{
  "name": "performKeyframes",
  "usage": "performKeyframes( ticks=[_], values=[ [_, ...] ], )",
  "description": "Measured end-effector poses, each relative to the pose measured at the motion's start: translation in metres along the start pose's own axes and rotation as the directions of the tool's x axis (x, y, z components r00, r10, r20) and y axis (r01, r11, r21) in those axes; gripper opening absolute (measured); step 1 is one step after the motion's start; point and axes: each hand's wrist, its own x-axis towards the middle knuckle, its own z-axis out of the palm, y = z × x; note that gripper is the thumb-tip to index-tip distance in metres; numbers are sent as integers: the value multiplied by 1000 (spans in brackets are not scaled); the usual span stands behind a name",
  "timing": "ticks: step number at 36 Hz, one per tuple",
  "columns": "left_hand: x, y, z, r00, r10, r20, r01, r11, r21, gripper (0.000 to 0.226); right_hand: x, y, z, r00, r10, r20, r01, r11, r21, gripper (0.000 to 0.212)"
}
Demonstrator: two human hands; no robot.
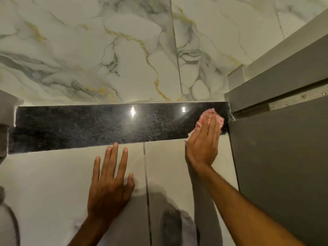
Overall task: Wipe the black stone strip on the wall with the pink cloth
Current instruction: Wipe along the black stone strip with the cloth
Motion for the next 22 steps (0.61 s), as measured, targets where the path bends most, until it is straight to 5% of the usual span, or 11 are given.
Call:
performKeyframes(
  ticks=[4, 10, 14, 19, 22],
  values=[
    [1, -4, 7, 999, 10, -32, -10, 1000, 18, 76, 74, -27, 8, 998, 46, 43, -44, 998, -36, 64],
    [-3, -4, 10, 999, 7, -42, -6, 1000, 27, 76, 8, -30, 4, 972, -223, 76, 217, 973, 81, 61],
    [-2, -3, 7, 999, 6, -32, -5, 999, 45, 74, -39, 1, 0, 997, -76, -18, 77, 995, 67, 60],
    [-2, -4, 10, 999, 22, -42, -21, 999, 32, 74, 39, -15, 12, 995, 75, -64, -74, 997, 18, 60],
    [0, -5, 11, 999, 15, -45, -15, 1000, 4, 74, 73, -33, 21, 1000, 30, -10, -30, 999, 26, 61]
  ],
)
